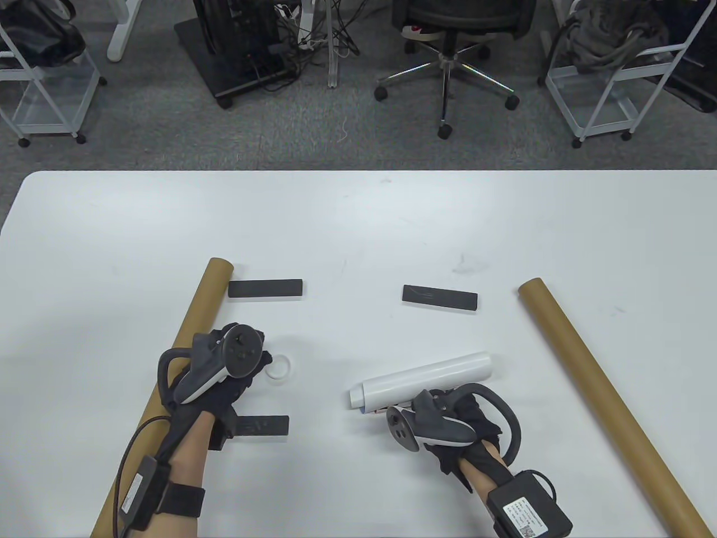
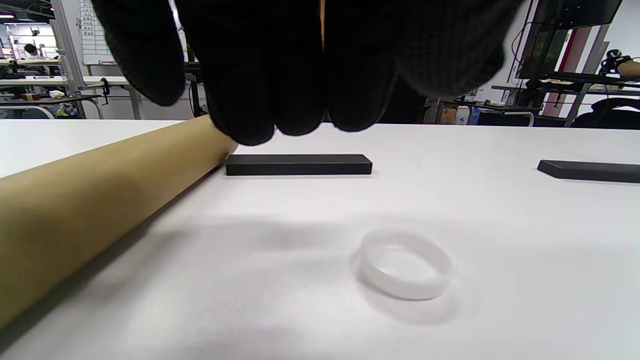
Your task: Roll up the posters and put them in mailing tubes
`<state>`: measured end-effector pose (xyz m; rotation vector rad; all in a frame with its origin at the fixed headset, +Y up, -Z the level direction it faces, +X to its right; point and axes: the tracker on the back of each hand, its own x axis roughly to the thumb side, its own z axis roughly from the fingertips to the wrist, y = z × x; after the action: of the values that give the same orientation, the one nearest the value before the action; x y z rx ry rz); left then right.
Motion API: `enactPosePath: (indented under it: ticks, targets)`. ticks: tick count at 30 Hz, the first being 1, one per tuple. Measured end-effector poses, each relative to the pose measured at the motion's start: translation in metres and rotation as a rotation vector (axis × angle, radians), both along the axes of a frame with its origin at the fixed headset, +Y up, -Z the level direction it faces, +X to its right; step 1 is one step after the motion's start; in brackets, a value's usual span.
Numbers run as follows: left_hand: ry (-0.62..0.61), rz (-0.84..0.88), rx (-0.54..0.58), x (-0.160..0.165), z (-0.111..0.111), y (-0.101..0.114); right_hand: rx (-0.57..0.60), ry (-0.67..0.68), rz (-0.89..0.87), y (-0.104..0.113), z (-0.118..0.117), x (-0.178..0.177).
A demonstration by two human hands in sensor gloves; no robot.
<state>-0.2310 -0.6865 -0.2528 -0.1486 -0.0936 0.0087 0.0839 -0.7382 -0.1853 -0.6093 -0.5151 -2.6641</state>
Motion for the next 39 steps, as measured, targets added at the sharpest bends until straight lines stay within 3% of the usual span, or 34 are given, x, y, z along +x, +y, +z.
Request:
enactPosePath:
  ticks: [8, 22, 39]
  targets:
    - [-0.004, 0.003, -0.009, 0.001, 0.0, -0.001, 0.067, -0.116, -0.156, 0.034, -0.014, 0.029]
    - [-0.002, 0.001, -0.011, 0.001, 0.0, -0.001, 0.213, -0.25, -0.237, 0.041, -0.048, 0.052]
    - [0.006, 0.008, -0.02, -0.001, 0.0, -0.002, 0.12, -0.237, -0.131, -0.005, -0.072, 0.039]
